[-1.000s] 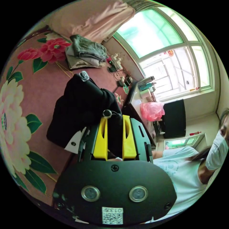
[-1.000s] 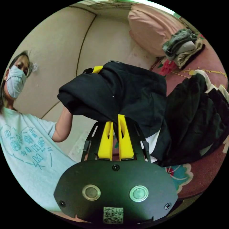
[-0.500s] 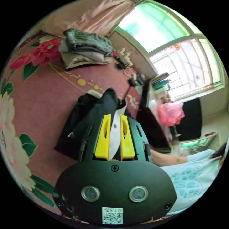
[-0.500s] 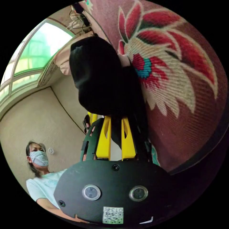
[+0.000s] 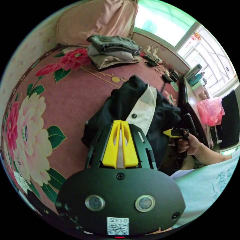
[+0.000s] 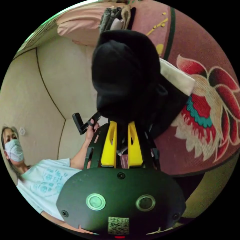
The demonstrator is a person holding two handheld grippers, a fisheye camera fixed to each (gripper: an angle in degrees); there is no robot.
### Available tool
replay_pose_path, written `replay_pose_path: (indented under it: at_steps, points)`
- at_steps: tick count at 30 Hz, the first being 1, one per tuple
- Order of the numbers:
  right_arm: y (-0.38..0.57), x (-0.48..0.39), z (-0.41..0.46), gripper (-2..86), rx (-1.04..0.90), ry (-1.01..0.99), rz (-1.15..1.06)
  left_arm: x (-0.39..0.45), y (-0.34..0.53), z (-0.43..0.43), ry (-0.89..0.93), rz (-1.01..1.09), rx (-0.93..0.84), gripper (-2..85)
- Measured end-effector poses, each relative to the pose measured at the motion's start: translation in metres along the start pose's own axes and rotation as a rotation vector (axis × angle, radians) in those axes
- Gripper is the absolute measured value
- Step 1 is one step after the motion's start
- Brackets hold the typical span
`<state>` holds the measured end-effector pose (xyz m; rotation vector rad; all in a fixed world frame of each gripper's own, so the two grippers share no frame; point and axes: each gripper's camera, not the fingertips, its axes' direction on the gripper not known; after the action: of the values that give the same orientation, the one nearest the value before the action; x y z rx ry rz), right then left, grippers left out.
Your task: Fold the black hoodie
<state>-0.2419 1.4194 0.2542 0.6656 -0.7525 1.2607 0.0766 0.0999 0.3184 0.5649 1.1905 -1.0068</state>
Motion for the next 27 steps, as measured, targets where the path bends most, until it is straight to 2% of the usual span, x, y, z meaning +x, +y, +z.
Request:
replay_pose_path:
  at_steps: [1, 4, 6, 8, 10, 11, 13, 14, 16, 17, 21, 25, 27]
  points:
    - [-0.001, 0.004, -0.004, 5.1, -0.041, -0.043, 0.040, 0.009, -0.004, -0.006, -0.011, 0.010, 0.024, -0.2]
    - [0.013, -0.020, -0.029, 3.2, -0.147, -0.054, -0.025, 0.032, -0.016, -0.013, -0.035, 0.053, 0.095, -0.2]
    - [0.020, -0.051, -0.052, 2.9, -0.066, 0.074, -0.105, 0.047, -0.024, -0.002, -0.080, 0.099, 0.086, -0.2]
    - [0.014, -0.113, -0.057, 3.8, 0.065, 0.380, -0.335, 0.065, -0.037, 0.024, -0.162, 0.156, 0.022, -0.2]
    - [0.000, -0.150, -0.031, 3.5, 0.091, 0.616, -0.518, 0.078, -0.046, 0.045, -0.255, 0.214, -0.027, -0.2]
    - [-0.010, -0.164, -0.004, 2.8, 0.081, 0.759, -0.644, 0.085, -0.051, 0.063, -0.300, 0.263, -0.096, -0.2]
    - [-0.025, -0.159, 0.043, 2.0, 0.021, 0.989, -0.740, 0.093, -0.051, 0.090, -0.369, 0.324, -0.172, -0.2]
    - [-0.037, -0.142, 0.071, 1.5, -0.068, 1.097, -0.750, 0.096, -0.048, 0.101, -0.405, 0.349, -0.168, -0.2]
    - [-0.050, -0.113, 0.098, 1.0, -0.208, 1.100, -0.759, 0.095, -0.049, 0.113, -0.389, 0.333, -0.195, -0.2]
    - [-0.058, -0.114, 0.095, 0.8, -0.169, 1.042, -0.739, 0.090, -0.053, 0.117, -0.362, 0.301, -0.209, -0.2]
    - [-0.087, -0.142, 0.081, 0.3, -0.268, 0.914, -0.574, 0.065, -0.062, 0.095, -0.193, 0.127, -0.197, -0.3]
    - [-0.081, -0.216, 0.058, 0.2, 0.028, 0.833, -0.752, 0.071, -0.018, 0.029, -0.252, 0.111, 0.067, -0.3]
    - [-0.089, -0.235, 0.083, 0.2, 0.052, 0.869, -0.876, 0.075, 0.002, 0.021, -0.307, 0.110, 0.101, -0.2]
